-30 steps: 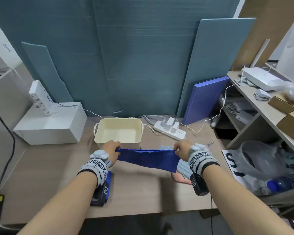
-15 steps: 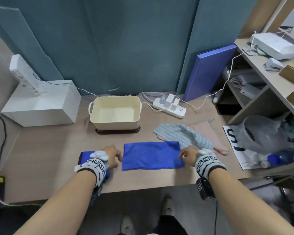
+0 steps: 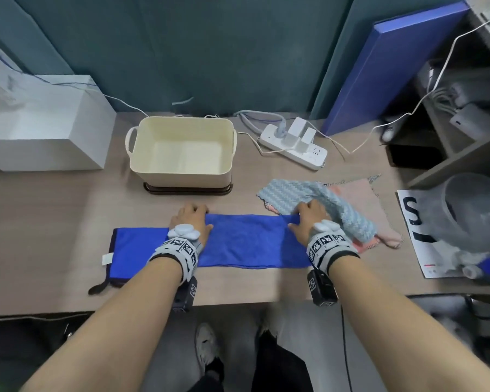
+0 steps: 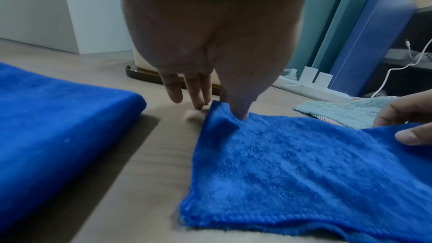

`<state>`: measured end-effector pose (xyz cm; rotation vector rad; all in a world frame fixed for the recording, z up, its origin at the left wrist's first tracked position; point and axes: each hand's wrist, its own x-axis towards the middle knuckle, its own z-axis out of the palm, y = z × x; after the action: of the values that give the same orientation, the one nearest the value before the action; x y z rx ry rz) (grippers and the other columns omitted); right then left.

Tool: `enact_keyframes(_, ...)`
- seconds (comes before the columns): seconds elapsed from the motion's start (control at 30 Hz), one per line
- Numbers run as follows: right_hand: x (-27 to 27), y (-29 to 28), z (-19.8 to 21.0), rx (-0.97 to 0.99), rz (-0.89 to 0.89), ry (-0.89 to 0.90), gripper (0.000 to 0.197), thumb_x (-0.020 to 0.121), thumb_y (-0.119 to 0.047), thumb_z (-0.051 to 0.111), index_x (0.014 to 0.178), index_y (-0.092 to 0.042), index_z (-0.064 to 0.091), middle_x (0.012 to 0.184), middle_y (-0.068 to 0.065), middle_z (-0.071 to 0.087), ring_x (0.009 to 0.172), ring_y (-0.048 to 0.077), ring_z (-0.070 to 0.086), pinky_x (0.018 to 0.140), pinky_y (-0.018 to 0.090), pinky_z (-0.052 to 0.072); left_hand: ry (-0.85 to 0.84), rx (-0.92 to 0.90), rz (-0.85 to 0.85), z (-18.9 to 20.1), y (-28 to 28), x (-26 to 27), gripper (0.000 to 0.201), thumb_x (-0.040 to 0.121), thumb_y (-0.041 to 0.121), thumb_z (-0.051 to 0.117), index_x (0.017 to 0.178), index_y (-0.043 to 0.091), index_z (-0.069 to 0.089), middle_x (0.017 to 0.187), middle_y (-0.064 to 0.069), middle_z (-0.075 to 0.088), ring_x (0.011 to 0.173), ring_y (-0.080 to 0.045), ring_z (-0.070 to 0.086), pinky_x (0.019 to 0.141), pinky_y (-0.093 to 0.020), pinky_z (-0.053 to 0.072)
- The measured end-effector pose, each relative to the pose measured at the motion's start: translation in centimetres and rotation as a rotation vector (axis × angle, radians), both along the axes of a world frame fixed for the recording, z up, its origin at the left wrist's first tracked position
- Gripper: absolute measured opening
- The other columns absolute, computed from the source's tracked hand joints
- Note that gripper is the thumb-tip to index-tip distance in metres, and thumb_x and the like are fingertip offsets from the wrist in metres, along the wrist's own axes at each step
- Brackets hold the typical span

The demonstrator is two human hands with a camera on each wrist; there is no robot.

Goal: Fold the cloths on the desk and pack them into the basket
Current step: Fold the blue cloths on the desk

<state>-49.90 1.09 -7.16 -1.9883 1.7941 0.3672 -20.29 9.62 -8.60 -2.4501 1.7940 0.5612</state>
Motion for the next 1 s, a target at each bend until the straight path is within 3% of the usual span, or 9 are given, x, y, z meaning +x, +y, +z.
enact_keyframes(0.1,-0.2,-0.6,0.2,0.061,0.021,-0.003,0.024,0.097,-0.042,0.062,0.116,-0.027,0.059,0.129,0.003,0.051,0.120,0.030,0.052,0.100,0.047,0.049,0.023,-0.026,0.034,-0.3,0.0,0.0,0.027,0.090,0.034,0.067,0.112,0.020,0.060,0.122,-0.006,0.052,0.106,-0.030,0.054,0.086,-0.036,0.046)
enact_keyframes(0.23,-0.4,-0.4,1.7,0.151,-0.125,-0.255,0.014,0.092,-0.037,0.061,0.090,-0.031,0.048,0.094,0.001,0.066,0.085,0.027,0.066,0.082,0.048,0.058,0.289,0.003,0.160,1.0,0.6,-0.2,0.016,0.093,0.034,0.060,0.098,0.025,0.048,0.093,-0.006,0.061,0.078,-0.029,0.059,0.071,-0.038,0.050)
enact_keyframes(0.4,2.5,1.7,5.3,0.160,-0.185,-0.595,0.019,0.091,-0.011,0.058,0.093,-0.029,0.056,0.067,0.003,0.058,0.057,0.024,0.052,0.055,0.035,0.048,0.500,-0.091,0.098,4.7,1.6,-3.3,0.020,0.094,0.017,0.051,0.102,0.033,0.044,0.067,-0.001,0.055,0.060,-0.026,0.052,0.059,-0.033,0.041)
enact_keyframes(0.5,5.1,2.8,6.2,0.246,-0.229,-0.722,0.026,0.090,0.002,0.056,0.087,-0.023,0.064,0.061,0.001,0.055,0.058,0.021,0.051,0.059,0.043,0.055,0.577,-0.114,-0.035,5.8,1.1,-5.1,0.026,0.091,0.009,0.051,0.094,0.032,0.063,0.072,0.010,0.062,0.071,-0.022,0.059,0.065,-0.026,0.041)
enact_keyframes(0.6,7.0,3.3,7.5,0.318,-0.269,-0.818,0.034,0.091,0.009,0.049,0.086,-0.021,0.065,0.055,-0.001,0.055,0.051,0.015,0.052,0.052,0.030,0.054,0.553,-0.144,-0.093,7.7,0.8,-6.4,0.004,0.089,0.032,0.066,0.090,0.028,0.068,0.085,0.009,0.068,0.084,-0.019,0.063,0.068,-0.024,0.038)
enact_keyframes(0.73,8.2,3.0,9.4,0.427,-0.423,-0.910,0.036,0.088,0.015,0.041,0.096,-0.013,0.062,0.069,0.008,0.063,0.050,0.015,0.062,0.044,0.025,0.054,0.497,-0.150,-0.087,9.2,0.7,-6.2,0.046,0.067,0.058,0.082,0.092,0.028,0.058,0.086,0.010,0.063,0.074,-0.011,0.054,0.059,-0.025,0.035)
enact_keyframes(0.83,8.6,2.8,10.0,0.517,-0.429,-0.922,0.033,0.089,0.018,0.049,0.091,-0.013,0.059,0.076,0.013,0.065,0.062,0.024,0.063,0.054,0.032,0.060,0.484,-0.177,-0.135,9.4,0.2,-5.2,0.029,0.078,0.042,0.079,0.091,0.028,0.057,0.082,0.008,0.057,0.075,-0.018,0.052,0.061,-0.029,0.032)
enact_keyframes(0.93,8.5,2.8,10.1,0.392,-0.237,-0.731,0.030,0.085,0.011,0.056,0.087,-0.019,0.058,0.070,0.008,0.062,0.056,0.021,0.061,0.055,0.028,0.052,0.518,-0.226,-0.147,9.7,-0.2,-4.2,0.011,0.086,0.031,0.070,0.082,0.027,0.060,0.076,0.005,0.059,0.076,-0.021,0.053,0.068,-0.033,0.041)
enact_keyframes(1.0,7.8,2.6,9.9,0.267,-0.054,-0.565,0.022,0.087,-0.001,0.058,0.092,-0.021,0.062,0.073,-0.001,0.058,0.065,0.019,0.057,0.062,0.026,0.047,0.557,-0.240,-0.155,10.4,-0.4,-3.7,0.009,0.088,0.030,0.071,0.082,0.026,0.066,0.075,0.003,0.061,0.073,-0.019,0.054,0.071,-0.033,0.043)
